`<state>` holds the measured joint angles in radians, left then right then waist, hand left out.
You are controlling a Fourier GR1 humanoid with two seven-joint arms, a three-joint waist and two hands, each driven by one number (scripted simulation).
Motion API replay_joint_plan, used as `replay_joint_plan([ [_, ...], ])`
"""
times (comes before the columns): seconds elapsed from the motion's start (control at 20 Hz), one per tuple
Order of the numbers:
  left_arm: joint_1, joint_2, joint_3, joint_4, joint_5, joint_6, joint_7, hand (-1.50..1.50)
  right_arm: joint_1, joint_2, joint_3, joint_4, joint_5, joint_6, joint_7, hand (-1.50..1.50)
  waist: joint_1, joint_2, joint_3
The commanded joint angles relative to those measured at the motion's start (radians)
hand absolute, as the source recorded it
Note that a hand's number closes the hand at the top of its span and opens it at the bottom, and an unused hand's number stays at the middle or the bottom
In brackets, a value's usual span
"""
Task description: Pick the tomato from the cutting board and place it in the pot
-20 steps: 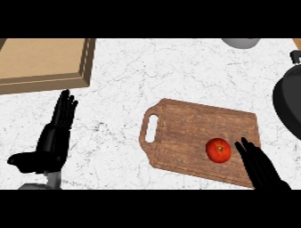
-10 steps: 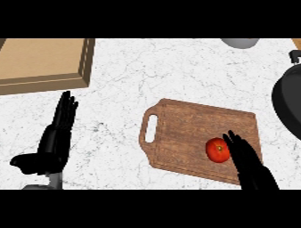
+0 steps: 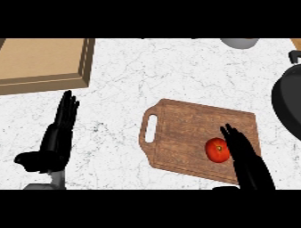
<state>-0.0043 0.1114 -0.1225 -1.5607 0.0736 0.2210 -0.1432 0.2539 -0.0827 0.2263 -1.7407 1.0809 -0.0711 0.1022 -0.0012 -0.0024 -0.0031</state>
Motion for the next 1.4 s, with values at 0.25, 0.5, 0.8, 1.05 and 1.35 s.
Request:
replay_joint_plan([
  [0.25, -0.02, -0.022, 0.03, 0.026, 0.001, -0.016, 0.005, 0.0, -0.039, -0.017, -0.017, 0.087, 0.053, -0.182, -0.1, 1.5, -0.002, 0.003, 0.003],
  [0.5, -0.023, -0.035, 0.015, -0.006, -0.037, -0.009, 0.039, 0.0, -0.019, -0.008, 0.02, -0.002, 0.082, -0.18, -0.079, 1.5, -0.002, 0.002, 0.003],
  [0.8, -0.002, -0.013, 0.023, -0.05, -0.021, -0.034, 0.023, 0.0, -0.226, 0.053, -0.361, 0.168, -0.006, -0.167, 0.248, 1.5, 0.006, 0.036, 0.004],
  [1.05, -0.002, -0.021, 0.025, -0.062, -0.022, -0.024, 0.014, 0.0, -0.266, 0.047, -0.558, 0.221, -0.032, -0.187, 0.481, 1.5, -0.009, 0.069, 0.003],
  [1.35, -0.019, -0.024, 0.002, -0.069, -0.026, -0.039, 0.013, 0.0, -0.436, -0.092, -0.755, 0.313, 0.058, -0.191, 0.761, 1.5, 0.069, 0.081, -0.004],
])
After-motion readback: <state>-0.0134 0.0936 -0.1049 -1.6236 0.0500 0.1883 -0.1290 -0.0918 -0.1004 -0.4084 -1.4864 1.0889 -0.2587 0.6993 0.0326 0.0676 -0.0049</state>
